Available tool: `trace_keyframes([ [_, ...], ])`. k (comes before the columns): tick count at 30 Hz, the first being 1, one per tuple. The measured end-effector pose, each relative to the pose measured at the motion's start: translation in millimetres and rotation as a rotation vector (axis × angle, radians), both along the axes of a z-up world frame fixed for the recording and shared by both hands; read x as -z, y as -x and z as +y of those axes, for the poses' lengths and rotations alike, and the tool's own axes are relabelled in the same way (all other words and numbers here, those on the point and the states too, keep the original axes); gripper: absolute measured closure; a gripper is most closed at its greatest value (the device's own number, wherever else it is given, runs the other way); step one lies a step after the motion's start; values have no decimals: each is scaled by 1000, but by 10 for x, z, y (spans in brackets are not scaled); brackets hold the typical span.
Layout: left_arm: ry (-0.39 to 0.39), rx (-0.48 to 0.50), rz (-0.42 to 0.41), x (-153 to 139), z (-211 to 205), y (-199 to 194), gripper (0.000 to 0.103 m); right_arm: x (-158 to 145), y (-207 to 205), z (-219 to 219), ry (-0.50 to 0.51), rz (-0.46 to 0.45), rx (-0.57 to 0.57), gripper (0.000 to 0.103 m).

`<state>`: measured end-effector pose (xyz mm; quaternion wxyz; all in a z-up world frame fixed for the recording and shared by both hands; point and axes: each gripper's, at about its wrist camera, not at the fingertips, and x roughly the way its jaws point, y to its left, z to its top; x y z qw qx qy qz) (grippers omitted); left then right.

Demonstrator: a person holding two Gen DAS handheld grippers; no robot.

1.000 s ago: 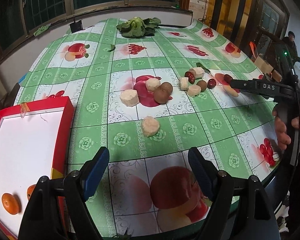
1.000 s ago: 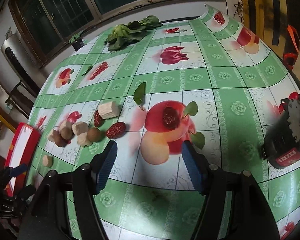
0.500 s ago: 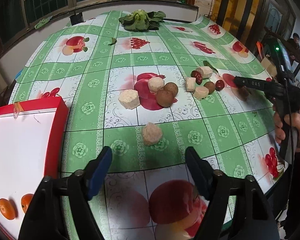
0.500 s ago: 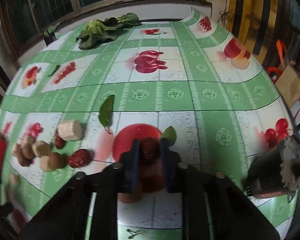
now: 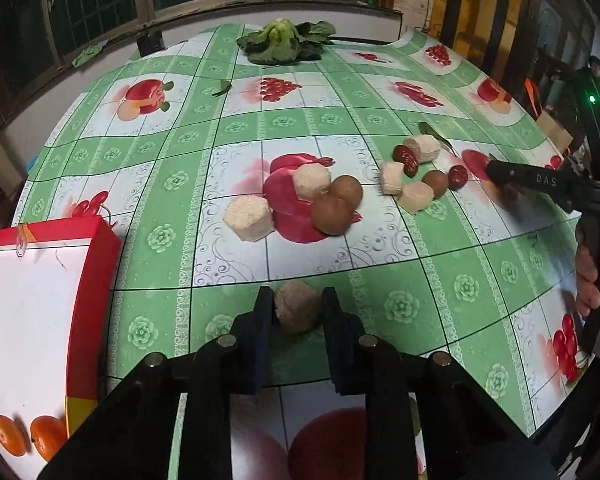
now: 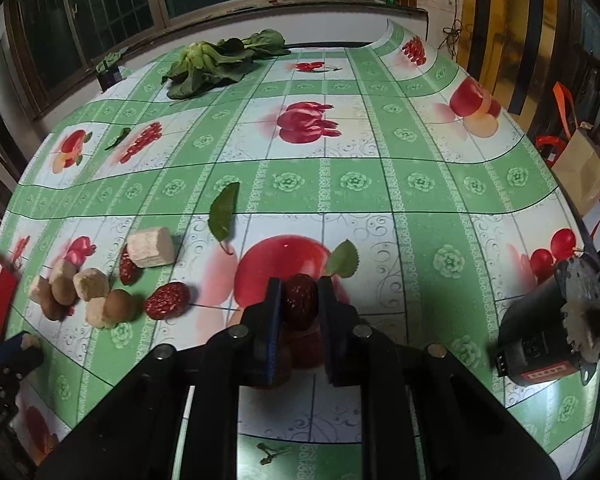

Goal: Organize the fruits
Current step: 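Carry the cake and date into the red tray and open both grippers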

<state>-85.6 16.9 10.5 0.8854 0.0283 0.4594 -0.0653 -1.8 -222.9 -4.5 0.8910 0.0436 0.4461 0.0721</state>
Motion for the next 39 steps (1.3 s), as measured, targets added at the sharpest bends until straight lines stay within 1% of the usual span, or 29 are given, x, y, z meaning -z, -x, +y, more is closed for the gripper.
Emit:
trace_keyframes([
  [2,5,-5,-7,-13,2,37,80,-4,22,16,-6,-2,0,84],
  [5,-16,-12,-53,-82,5,130,80,-37,58,10,-23,-24,14,84],
  [9,-21,-43,-144,-297,74,301,80,-154,148,28,-74,-94,14,84],
  [12,-19,-75,-206,-457,189,437,80,-238,229,110,-122,-146,-14,84],
  [15,-9,-108,-236,-557,320,526,80,-318,339,270,-159,-197,-54,84],
  [18,-2,-156,-262,-636,519,640,80,-369,441,513,-203,-225,-111,84],
  [20,-7,-192,-274,-664,629,697,80,-403,516,725,-239,-238,-171,84],
  [26,-17,-295,-281,-644,1005,850,80,-490,737,1416,-310,-270,-343,83],
  [28,-20,-334,-283,-629,1149,903,80,-492,801,1658,-316,-266,-394,83],
  [32,-22,-379,-288,-608,1336,983,80,-489,931,2071,-314,-259,-489,83],
  [39,-23,-424,-294,-567,1556,1060,80,-462,1042,2542,-317,-235,-579,83],
])
